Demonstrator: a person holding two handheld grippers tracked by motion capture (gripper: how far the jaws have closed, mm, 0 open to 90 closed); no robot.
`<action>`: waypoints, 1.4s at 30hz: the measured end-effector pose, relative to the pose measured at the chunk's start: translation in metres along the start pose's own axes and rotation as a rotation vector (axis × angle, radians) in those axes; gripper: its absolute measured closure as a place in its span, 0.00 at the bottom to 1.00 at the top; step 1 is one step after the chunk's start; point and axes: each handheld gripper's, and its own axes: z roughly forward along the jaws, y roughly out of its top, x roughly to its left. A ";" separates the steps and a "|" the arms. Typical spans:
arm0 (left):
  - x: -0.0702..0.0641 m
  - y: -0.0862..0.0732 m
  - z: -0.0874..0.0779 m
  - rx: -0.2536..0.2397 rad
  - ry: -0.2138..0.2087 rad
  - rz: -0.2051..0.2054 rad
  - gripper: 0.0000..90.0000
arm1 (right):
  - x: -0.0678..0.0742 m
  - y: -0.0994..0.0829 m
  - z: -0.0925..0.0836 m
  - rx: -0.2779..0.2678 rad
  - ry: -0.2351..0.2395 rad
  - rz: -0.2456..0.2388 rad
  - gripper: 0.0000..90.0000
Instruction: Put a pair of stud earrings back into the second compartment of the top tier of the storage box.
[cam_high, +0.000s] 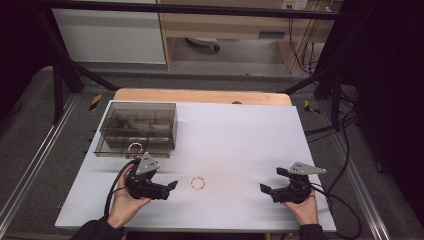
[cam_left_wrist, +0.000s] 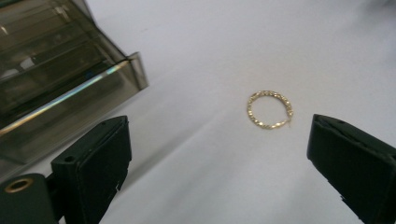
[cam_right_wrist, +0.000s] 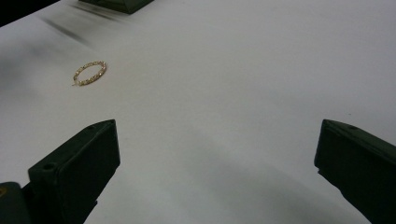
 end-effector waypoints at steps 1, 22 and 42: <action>-0.002 0.001 0.002 0.005 -0.002 0.004 0.07 | 0.000 0.000 0.000 0.000 0.000 0.000 0.01; -0.040 0.016 0.067 0.083 -0.073 0.035 0.24 | 0.000 0.000 -0.001 0.001 0.000 0.000 0.01; -0.054 0.016 0.095 0.142 -0.112 0.024 0.75 | 0.000 0.000 0.000 0.000 0.003 0.002 0.01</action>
